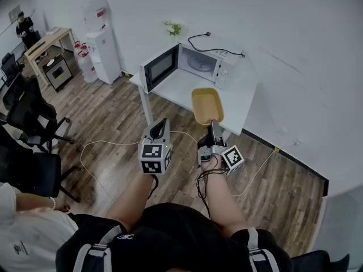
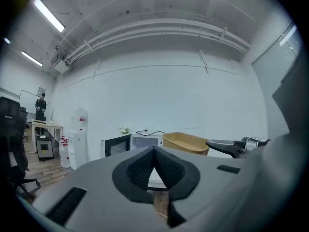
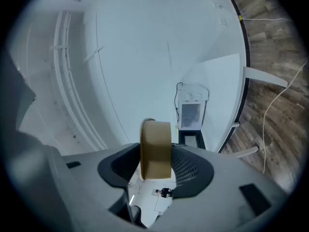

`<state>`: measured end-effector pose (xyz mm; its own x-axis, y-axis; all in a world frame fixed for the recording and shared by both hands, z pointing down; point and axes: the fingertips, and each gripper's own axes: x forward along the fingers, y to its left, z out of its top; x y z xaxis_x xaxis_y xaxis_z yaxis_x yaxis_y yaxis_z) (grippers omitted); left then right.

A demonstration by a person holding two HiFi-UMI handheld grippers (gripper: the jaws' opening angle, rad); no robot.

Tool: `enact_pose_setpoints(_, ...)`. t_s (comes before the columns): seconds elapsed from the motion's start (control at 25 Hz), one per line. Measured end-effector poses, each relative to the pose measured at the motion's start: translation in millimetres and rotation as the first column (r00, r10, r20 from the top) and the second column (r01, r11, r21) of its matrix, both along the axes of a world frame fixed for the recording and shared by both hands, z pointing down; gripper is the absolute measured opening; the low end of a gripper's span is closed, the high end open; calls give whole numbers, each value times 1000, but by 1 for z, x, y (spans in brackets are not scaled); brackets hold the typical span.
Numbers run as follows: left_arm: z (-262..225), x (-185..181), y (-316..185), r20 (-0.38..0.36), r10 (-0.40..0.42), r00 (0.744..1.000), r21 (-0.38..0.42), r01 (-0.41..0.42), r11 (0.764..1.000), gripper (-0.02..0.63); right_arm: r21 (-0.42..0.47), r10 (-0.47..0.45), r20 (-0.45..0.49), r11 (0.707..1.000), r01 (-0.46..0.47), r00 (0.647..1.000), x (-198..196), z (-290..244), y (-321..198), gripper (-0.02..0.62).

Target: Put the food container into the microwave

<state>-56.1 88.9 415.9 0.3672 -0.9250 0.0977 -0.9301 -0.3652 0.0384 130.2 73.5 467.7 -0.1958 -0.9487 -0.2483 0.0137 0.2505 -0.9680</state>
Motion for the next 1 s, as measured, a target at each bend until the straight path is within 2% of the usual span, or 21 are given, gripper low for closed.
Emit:
enact_pose_setpoints(0.6, 10, -12, -27, -2, 27, 1000, -9, -27, 1000, 9, -8, 6, 2, 1000, -6, 1000, -17, 9, -23, 210)
enact_pose_setpoints(1.0, 15, -52, -40, -16, 22, 1000, -2, -22, 1000, 9, -15, 11, -4, 1000, -11, 1000, -50, 13, -39, 210)
